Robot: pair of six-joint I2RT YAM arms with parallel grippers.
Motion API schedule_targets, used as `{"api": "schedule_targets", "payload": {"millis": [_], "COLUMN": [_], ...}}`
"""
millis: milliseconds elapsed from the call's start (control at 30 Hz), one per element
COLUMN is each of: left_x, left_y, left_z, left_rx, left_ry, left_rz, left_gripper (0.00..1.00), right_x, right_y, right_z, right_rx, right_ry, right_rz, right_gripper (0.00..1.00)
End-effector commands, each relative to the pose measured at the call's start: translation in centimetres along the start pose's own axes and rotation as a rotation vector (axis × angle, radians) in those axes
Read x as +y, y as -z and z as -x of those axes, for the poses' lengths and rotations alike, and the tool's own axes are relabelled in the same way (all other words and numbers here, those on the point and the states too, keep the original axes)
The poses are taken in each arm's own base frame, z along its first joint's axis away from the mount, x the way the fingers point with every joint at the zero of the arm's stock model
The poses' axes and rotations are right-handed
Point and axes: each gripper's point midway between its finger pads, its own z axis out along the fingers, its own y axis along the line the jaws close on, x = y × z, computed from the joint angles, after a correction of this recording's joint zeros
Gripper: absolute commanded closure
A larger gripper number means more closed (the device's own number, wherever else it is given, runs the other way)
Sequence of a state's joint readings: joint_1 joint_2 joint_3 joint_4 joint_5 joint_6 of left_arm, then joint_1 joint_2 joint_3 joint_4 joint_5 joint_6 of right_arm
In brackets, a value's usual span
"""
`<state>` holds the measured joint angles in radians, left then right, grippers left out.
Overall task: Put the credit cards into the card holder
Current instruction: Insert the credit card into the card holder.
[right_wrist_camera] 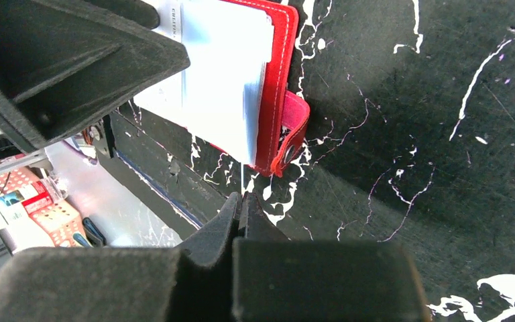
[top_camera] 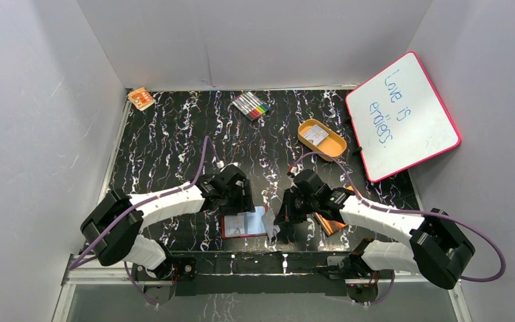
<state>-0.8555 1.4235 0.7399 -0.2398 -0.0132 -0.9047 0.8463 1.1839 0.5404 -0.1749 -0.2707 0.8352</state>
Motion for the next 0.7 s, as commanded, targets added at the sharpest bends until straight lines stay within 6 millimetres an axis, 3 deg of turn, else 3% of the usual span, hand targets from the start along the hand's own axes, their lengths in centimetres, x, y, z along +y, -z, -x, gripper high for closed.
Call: {"api": "schedule_targets", "payload": {"millis": [0,267,467,667], "left_x": [1.1,2.8,3.8,2.4], "left_y": [-0.9,-1.7,-2.1,-1.1], "left_z": [-0.5,-1.3,-1.8,-0.6], "left_rx": [0.024,0.055,0.071,0.028], "left_ry": [-0.05,-0.088,-0.102,-0.096], "left_rz": [0.056,0.131,0.171,0.133], "left_gripper": [0.38,0.54,0.65,0.62], "right_x": [0.7,1.7,2.0,2.3], "right_y": [0.7,2.3,2.3,2.1], "right_z": [0.6,1.5,1.5,1.5], "right_rx": [-0.037,-0.082,-0.068,-0.062], "right_ry": [0.021,0.062,0.083,0.087], "right_rz": [0.024,0.024,0.036,0.048], "right_gripper": [1.0,1.0,1.0,1.0]}}
